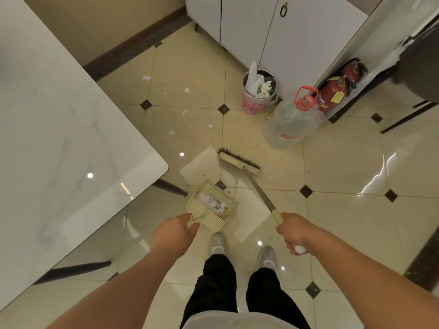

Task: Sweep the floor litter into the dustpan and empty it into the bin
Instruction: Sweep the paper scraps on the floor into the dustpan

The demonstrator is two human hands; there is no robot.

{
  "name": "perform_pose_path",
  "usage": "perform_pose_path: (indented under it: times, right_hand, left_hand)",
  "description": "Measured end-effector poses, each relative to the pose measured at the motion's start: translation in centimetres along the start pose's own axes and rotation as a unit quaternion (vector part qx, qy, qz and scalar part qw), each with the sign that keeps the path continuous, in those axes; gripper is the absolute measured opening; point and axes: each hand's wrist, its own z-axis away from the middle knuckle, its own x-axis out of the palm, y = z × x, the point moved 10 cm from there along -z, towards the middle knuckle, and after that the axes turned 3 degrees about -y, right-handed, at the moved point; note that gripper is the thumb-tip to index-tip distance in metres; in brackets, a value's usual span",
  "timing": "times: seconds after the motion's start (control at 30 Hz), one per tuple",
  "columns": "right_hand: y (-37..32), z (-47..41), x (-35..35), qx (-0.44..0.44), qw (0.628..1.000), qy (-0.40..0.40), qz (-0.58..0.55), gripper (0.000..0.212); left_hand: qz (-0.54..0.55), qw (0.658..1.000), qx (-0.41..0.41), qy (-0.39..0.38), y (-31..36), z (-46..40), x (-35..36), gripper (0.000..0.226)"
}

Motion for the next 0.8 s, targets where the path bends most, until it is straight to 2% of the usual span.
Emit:
perform_pose_path:
  times: [0.1, 0.2, 0.43, 0.5, 0.7, 0.8]
  right_hand:
    - [1.1, -1.0, 3.5, 0.03, 0.999, -0.038, -0.01, 0.022]
    - [2.1, 0.5, 3.7, 0.05, 0.995, -0.075, -0.053, 0.02]
    - [6.8, 4.8, -5.7, 0.026, 0.946, -0.099, -0.306, 0.025]
    - [8.1, 5.2, -8.1, 0.012, 0.95, -0.079, -0.301, 0.024]
    - [12.7, 2.2, -17.0, -0.002, 0.967, 0.053, -0.251, 0.016]
    - [17.0, -1.7, -20.9, 0.052, 0.956, 0.098, -0.273, 0.025]
  left_hand:
    - [0.003, 1.0, 0.001, -0.024, 0.2, -0.4, 0.1, 0.028]
    - [-0.003, 0.999, 0.007, -0.035, 0.8, -0.8, -0.3, 0.029]
    - [-0.027, 0.999, 0.025, -0.029, 5.0, -1.4, -1.9, 0.041]
    - [-0.044, 0.998, 0.024, -0.034, 6.1, -1.4, -2.1, 0.044]
    - [-0.044, 0.999, 0.006, -0.022, 11.8, -1.1, -2.1, 0.047]
    - [-0.056, 0.998, -0.003, -0.007, 15.0, -0.9, -1.7, 0.048]
